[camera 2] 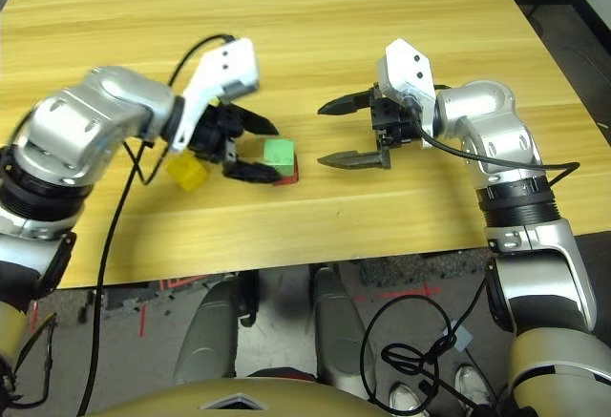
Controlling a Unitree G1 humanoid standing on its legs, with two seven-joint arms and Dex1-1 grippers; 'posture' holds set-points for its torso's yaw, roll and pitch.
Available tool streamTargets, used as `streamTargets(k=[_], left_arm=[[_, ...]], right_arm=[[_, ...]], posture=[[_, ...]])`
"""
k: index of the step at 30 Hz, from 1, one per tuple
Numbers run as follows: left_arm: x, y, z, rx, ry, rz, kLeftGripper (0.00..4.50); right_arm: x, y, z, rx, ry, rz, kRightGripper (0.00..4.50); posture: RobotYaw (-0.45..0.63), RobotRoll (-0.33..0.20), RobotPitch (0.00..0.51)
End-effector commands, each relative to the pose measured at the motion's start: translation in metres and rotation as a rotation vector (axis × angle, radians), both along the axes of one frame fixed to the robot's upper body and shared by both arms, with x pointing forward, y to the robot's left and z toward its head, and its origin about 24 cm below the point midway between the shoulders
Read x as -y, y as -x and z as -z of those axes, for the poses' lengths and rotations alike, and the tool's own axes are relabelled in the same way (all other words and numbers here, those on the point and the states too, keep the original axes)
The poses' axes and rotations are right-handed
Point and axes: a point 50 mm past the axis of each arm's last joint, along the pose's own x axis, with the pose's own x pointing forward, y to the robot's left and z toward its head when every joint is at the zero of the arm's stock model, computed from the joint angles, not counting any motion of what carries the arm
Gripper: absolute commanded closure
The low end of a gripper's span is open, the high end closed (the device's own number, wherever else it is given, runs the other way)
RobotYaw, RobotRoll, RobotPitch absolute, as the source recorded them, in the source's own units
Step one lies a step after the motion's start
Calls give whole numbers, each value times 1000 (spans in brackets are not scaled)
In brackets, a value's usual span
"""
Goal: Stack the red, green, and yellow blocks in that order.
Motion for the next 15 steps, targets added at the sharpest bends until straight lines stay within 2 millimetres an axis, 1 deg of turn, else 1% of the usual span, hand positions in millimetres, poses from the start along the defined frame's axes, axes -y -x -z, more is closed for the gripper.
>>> streamTargets(k=[1, 4, 6, 8, 15], left_arm=[[-28, 10, 3, -28, -83, -149, 50], [-45, 21, 8, -51, -178, -243, 50], [-50, 25, 12, -50, -207, -286, 50], [-49, 29, 17, -58, -194, -316, 50], [-39, 42, 40, -93, -173, -338, 50]], right_arm=[[3, -2, -3, -3, -1, 3, 0], [1, -5, -5, 2, 0, -6, 0], [0, -7, -5, 3, 0, -11, 0], [-2, -8, -6, 3, -1, -19, 0], [-5, -10, -6, -4, -1, -37, 0]], posture=[[110, 74, 248], [128, 76, 249], [137, 76, 250], [149, 74, 252], [162, 70, 258]])
